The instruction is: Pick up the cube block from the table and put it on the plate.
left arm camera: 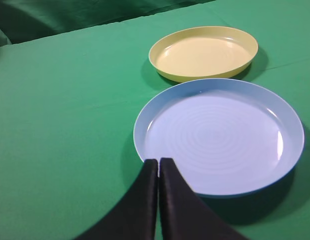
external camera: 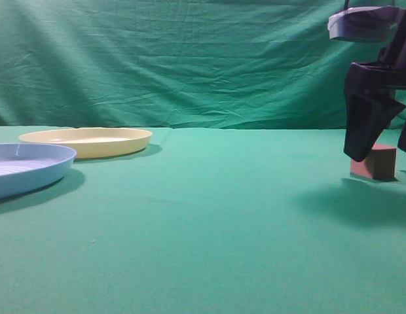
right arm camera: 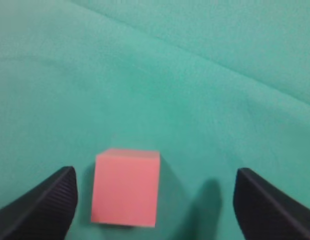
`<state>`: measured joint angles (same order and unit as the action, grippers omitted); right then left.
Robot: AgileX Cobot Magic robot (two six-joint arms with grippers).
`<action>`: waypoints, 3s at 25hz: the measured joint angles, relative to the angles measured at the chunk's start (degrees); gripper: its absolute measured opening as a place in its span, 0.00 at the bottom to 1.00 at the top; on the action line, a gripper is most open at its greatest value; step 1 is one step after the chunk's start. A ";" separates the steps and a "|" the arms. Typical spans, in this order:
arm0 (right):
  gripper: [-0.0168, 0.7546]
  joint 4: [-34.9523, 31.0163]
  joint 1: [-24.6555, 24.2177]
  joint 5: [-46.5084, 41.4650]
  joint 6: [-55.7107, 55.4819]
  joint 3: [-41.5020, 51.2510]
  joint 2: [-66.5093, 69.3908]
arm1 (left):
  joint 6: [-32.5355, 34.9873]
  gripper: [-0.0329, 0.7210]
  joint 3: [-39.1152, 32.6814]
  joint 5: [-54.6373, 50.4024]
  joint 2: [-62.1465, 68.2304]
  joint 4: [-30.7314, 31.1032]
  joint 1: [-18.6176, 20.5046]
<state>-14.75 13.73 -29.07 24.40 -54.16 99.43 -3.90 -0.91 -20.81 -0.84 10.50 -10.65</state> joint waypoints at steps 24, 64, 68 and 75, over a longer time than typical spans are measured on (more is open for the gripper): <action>0.32 -4.51 15.49 -8.47 7.18 -42.72 14.98 | 0.00 0.04 0.00 0.00 0.00 0.00 0.00; 0.02 0.05 19.91 -40.85 -10.91 -59.22 9.16 | 0.00 0.04 0.00 0.00 0.00 0.00 0.00; 0.02 0.85 19.80 -37.71 -10.93 -47.47 -3.04 | 0.00 0.04 0.00 0.00 0.00 0.00 0.00; 0.02 0.24 19.80 -28.73 -10.81 -25.89 -21.49 | 0.00 0.04 0.00 0.00 0.00 0.00 0.00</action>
<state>-14.51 33.53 -57.80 13.59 -80.05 77.94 -3.90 -0.91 -20.81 -0.84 10.50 -10.65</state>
